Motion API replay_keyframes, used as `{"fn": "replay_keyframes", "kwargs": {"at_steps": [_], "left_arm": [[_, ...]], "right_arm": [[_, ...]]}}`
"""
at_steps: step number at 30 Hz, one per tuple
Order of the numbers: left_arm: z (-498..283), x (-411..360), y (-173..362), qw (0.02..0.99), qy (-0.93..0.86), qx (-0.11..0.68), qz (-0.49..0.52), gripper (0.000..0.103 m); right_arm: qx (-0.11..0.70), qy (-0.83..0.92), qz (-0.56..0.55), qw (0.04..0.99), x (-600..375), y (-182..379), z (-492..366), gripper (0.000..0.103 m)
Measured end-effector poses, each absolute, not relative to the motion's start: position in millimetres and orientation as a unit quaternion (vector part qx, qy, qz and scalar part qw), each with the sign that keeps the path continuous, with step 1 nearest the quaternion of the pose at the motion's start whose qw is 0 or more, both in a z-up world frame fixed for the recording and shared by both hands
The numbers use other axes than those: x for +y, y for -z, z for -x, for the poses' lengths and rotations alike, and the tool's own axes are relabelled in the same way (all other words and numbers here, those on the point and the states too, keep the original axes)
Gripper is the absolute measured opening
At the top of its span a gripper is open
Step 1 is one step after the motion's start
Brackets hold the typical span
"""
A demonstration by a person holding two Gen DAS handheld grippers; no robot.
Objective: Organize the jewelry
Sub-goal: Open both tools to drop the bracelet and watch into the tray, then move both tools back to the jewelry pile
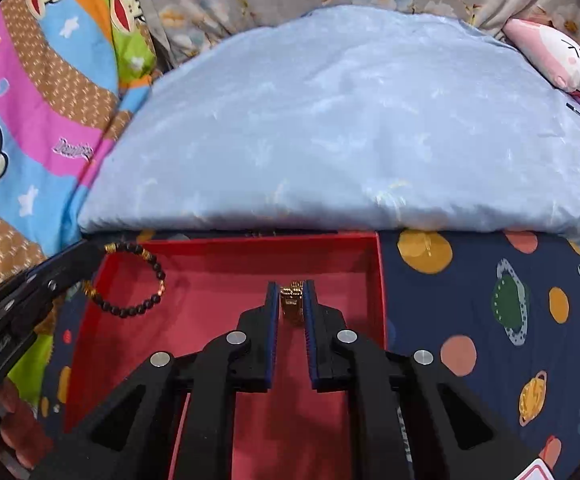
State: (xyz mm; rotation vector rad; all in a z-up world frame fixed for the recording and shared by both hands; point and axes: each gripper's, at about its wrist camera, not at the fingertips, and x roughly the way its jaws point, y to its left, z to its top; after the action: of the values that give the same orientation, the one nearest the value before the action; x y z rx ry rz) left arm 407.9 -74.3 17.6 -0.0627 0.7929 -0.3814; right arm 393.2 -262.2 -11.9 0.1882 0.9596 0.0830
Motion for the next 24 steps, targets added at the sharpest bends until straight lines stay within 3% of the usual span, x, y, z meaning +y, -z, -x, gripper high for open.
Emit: {"fn": "replay_keyframes", "kwargs": {"at_steps": [3,5,6,7,15,24], "left_arm": [[-401,-61,-9,0.899,0.175,0.399,0.045,0.011],[-386,-50,-8,0.898,0.166,0.405,0.046,0.035],[-377,-46,-9,0.899,0.163,0.404,0.046,0.053],[-367,-41,-11,0.9,0.161,0.402,0.048,0.061],[-262,-11,-26,0.904,0.144,0.4,0.041,0.063],[-169,13,-9,0.897,0.109,0.427,0.033,0.066]], "right_arm": [[0.483,-0.036,-0.081,0.871,-264,16,-369,0.013],[0.489,-0.038,-0.076,0.868,-265,16,-347,0.015],[0.489,-0.039,-0.076,0.868,-266,15,-337,0.017],[0.484,-0.044,-0.08,0.87,-267,11,-321,0.02],[0.425,-0.024,-0.088,0.901,-260,-26,-193,0.046],[0.428,-0.009,-0.092,0.899,-240,-16,-88,0.049]]}}
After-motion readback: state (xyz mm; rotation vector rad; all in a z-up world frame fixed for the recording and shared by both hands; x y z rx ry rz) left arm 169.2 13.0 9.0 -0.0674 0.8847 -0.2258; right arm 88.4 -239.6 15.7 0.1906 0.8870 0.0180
